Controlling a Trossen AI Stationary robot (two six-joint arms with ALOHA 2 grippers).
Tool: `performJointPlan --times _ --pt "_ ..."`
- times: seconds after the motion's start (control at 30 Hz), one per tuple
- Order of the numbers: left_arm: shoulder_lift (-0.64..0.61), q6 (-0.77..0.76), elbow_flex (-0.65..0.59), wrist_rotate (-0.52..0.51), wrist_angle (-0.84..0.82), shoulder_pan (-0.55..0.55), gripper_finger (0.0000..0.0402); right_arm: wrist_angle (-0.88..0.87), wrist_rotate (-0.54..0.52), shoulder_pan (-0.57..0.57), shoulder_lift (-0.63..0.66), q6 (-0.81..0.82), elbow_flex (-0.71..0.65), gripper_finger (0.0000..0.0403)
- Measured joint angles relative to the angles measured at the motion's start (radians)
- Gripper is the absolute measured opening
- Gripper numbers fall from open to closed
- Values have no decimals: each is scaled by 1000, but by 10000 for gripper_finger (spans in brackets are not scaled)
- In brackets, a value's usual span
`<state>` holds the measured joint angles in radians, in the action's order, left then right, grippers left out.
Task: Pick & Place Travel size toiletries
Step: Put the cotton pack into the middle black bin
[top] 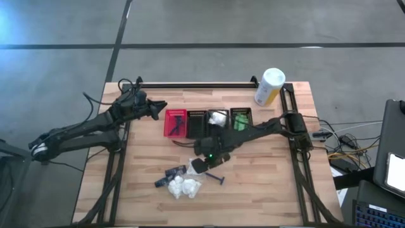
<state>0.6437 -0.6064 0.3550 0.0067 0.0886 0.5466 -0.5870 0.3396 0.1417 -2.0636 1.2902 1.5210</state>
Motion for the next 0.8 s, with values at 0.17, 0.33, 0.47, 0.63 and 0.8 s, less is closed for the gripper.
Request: performJointPlan --times 0.17,0.33,0.47,0.63,0.8 --pt "0 0 0 3 -2 -1 120 67 3 46 0 153 -12 241" --pt "0 0 0 3 -11 -1 120 215 -32 87 0 303 -48 228" --pt "0 0 0 3 -13 -1 120 249 -88 116 -2 398 -92 222" --pt "0 0 0 3 -15 -1 120 294 -166 132 -2 477 -139 227" --pt "0 0 0 3 -16 -1 120 344 -224 131 -1 515 -172 242"
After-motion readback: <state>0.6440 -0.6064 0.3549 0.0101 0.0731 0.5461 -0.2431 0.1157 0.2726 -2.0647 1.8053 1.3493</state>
